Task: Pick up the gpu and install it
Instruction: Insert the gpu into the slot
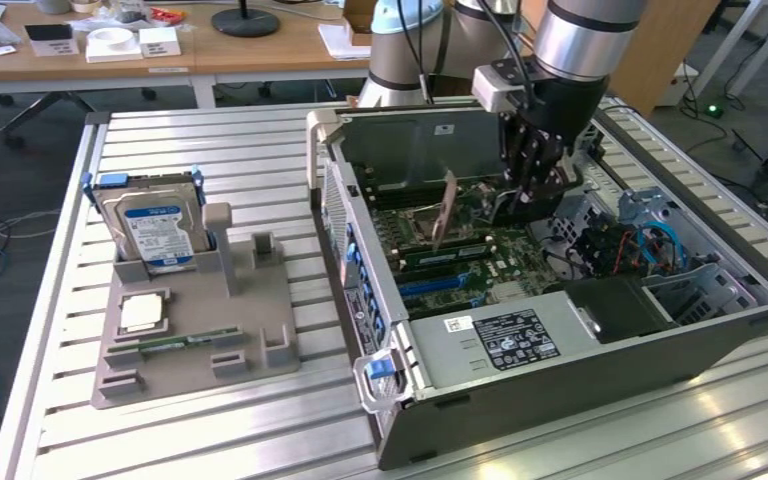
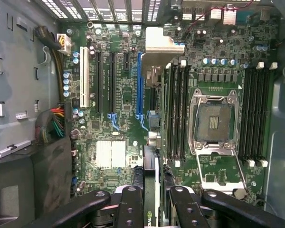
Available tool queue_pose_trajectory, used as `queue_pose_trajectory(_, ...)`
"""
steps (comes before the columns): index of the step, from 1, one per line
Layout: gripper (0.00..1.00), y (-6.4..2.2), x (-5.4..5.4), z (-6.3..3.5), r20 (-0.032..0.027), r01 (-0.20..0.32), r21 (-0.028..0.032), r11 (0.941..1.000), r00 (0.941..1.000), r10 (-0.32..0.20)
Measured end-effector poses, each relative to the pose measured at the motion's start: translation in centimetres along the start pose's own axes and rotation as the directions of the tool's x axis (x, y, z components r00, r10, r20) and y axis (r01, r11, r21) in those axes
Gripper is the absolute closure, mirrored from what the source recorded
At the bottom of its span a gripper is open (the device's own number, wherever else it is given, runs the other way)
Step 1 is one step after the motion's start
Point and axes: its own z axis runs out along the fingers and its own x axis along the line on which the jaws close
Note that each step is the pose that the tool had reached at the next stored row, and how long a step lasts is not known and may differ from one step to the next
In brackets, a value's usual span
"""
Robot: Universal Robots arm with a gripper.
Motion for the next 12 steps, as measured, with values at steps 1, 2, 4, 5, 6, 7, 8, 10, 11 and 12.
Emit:
queue_pose_trajectory(1, 0.74, 0.02, 0.01, 0.14, -0.0002, 0.0, -0.0001, 1.0, 1.0, 0.0)
queue_pose_trajectory(2, 0.74, 0.05, 0.02, 0.29, -0.0003, 0.0, -0.0001, 1.0, 1.0, 0.0)
queue_pose_trajectory(4, 0.74, 0.09, 0.03, 0.54, -0.0003, 0.0, -0.0001, 1.0, 1.0, 0.0)
queue_pose_trajectory(5, 0.74, 0.1, 0.03, 0.63, -0.0002, 0.0, -0.0001, 1.0, 1.0, 0.0)
queue_pose_trajectory(6, 0.74, 0.1, 0.03, 0.65, -0.0004, 0.0, -0.0001, 1.0, 1.0, 0.0)
queue_pose_trajectory(7, 0.74, 0.1, 0.03, 0.65, -0.0005, 0.0, -0.0002, 1.0, 1.0, 0.0)
queue_pose_trajectory(8, 0.74, 0.11, 0.03, 0.65, -0.0005, 0.0, -0.0002, 1.0, 1.0, 0.0)
queue_pose_trajectory(10, 0.74, 0.11, 0.03, 0.65, -0.0004, 0.0, -0.0002, 1.0, 1.0, 0.0)
queue_pose_trajectory(11, 0.74, 0.11, 0.03, 0.66, -0.0002, 0.0, -0.0001, 1.0, 1.0, 0.0)
queue_pose_trajectory(12, 0.74, 0.11, 0.03, 0.66, -0.0003, 0.0, -0.0001, 1.0, 1.0, 0.0)
